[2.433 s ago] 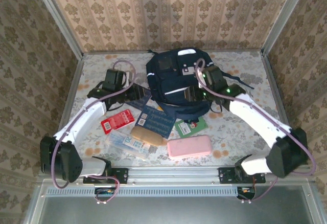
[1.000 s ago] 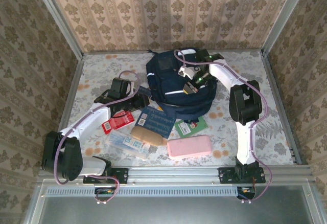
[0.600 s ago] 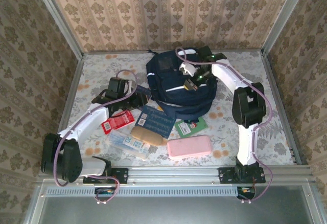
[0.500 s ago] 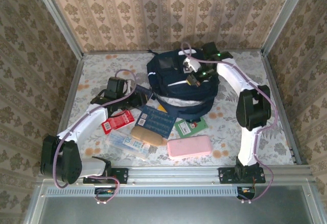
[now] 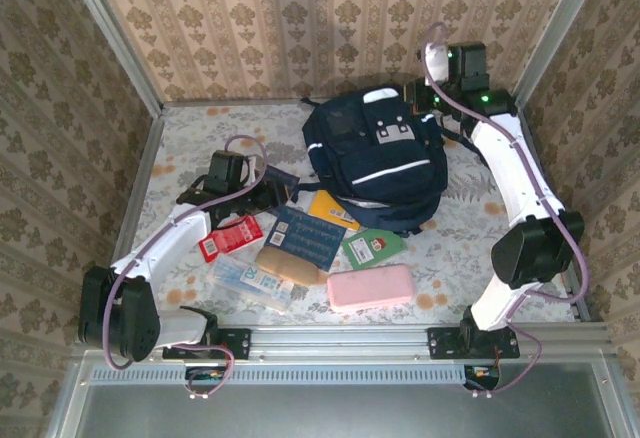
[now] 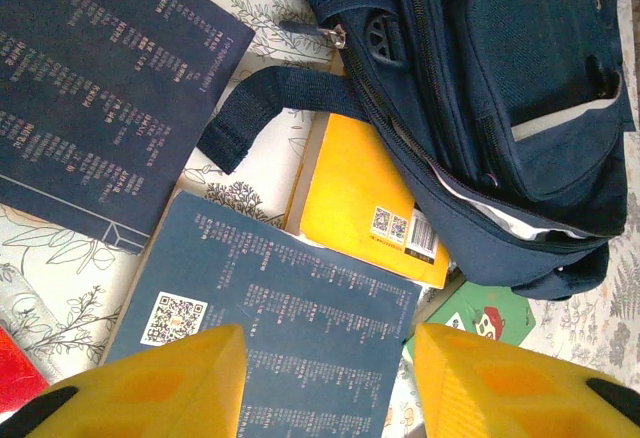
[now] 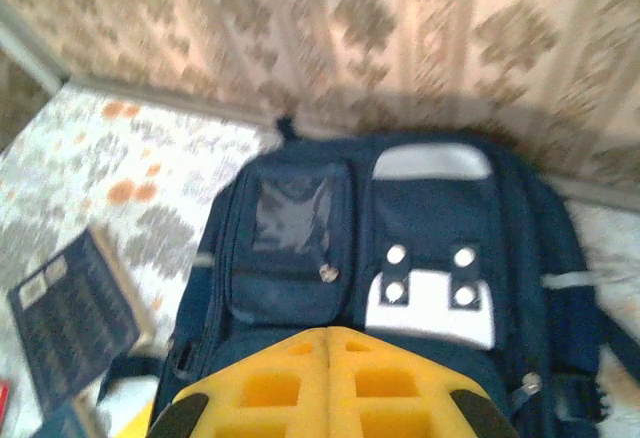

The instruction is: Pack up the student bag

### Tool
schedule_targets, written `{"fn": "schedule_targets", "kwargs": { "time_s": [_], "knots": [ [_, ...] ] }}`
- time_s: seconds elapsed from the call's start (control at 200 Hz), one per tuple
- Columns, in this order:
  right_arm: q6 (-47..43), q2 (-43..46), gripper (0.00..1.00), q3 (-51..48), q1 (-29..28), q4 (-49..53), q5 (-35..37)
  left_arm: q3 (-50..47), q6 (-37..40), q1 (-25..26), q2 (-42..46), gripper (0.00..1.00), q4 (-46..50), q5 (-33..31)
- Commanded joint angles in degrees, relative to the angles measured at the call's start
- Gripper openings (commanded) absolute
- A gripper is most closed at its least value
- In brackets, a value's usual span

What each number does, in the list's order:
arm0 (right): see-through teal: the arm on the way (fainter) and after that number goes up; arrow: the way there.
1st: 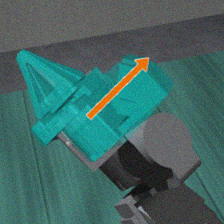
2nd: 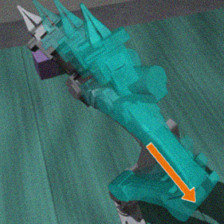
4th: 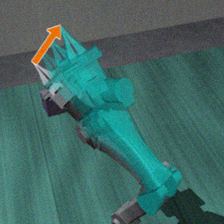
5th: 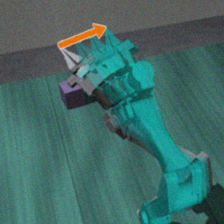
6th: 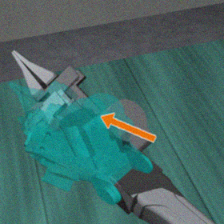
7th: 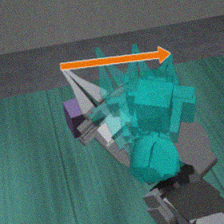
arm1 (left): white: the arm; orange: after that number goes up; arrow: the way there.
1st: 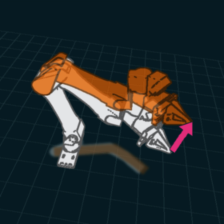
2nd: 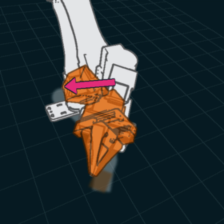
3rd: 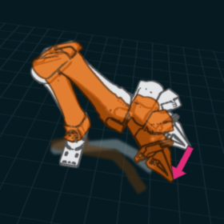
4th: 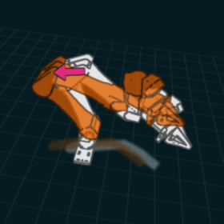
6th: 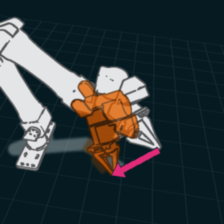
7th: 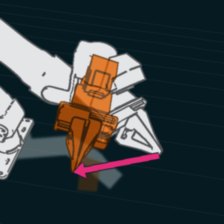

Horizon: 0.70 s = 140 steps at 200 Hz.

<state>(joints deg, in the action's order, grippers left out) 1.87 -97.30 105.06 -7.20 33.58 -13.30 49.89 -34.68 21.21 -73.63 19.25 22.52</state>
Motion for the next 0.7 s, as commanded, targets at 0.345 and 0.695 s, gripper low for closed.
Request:
{"fn": "schedule_targets", "kwargs": {
  "time_s": [0.345, 0.695],
  "knots": [
    [-42.6, -6.4, 0.5, -10.8, -8.3, 14.7, -1.9, -0.3, 1.4, -0.2, 1.6, 0.48, -1.9, 1.0],
    [-56.5, -19.3, 0.74, -3.8, -8.2, 26.9, 1.3, 0.1, 2.3, 0.0, 1.0, 0.49, 0.8, 3.8]
  ]
}}
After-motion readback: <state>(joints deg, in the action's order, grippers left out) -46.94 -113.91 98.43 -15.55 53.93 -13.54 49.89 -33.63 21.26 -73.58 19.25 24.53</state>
